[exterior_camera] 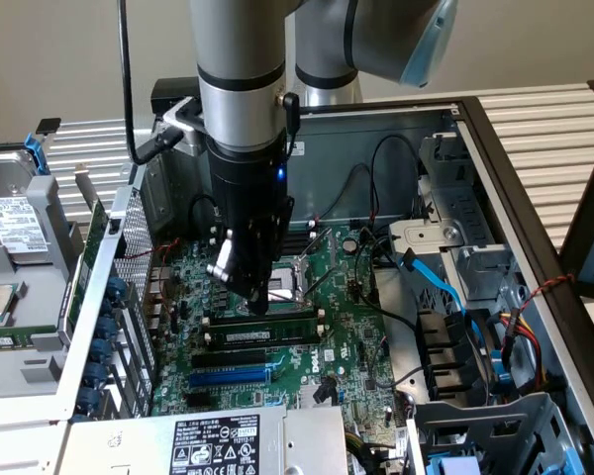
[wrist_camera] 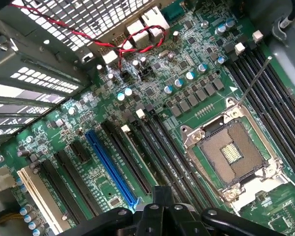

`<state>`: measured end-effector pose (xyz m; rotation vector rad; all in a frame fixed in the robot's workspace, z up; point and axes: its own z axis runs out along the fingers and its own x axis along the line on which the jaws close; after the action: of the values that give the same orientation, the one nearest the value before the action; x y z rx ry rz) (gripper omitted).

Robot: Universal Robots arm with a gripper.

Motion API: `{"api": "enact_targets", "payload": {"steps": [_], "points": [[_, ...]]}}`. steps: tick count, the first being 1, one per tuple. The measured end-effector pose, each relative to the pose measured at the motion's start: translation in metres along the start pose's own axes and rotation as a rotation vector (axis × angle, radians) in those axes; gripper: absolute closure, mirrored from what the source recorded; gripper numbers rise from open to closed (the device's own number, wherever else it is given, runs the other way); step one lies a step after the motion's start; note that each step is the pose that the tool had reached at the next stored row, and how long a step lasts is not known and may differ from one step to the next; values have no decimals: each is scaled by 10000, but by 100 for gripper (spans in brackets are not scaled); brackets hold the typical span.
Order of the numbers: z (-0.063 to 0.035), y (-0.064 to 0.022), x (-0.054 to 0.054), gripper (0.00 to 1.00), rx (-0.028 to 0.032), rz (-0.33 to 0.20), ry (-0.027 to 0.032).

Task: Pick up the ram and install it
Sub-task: 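Press down the ram until it locks into place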

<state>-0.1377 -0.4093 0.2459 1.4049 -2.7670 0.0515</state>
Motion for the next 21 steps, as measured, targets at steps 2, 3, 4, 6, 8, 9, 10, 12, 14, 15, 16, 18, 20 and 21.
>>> {"api": "enact_targets", "payload": {"steps": [2, 3, 4, 6, 8, 9, 10, 12, 14, 15, 16, 18, 20, 21], "points": [[1, 0, 0, 89, 21, 948, -35], [0, 0, 0, 89, 78, 1496, -88], [0, 0, 0, 89, 110, 1832, -112], [-13, 0, 1, 89, 264, 2174, 58], [-16, 0, 1, 89, 323, 2317, 76], [-18, 0, 1, 89, 354, 2390, 67], [-19, 0, 1, 89, 384, 2465, 50], [-23, 0, 1, 89, 445, 2612, 16], [-27, 0, 1, 89, 510, 2764, -29], [-29, 0, 2, 89, 540, 2847, -55], [-30, 0, 1, 89, 565, 2928, -80], [-31, -1, 1, 89, 607, 3117, -121], [-31, 0, 1, 89, 635, 3322, -146], [-31, 0, 1, 89, 647, 3428, -156]]}}
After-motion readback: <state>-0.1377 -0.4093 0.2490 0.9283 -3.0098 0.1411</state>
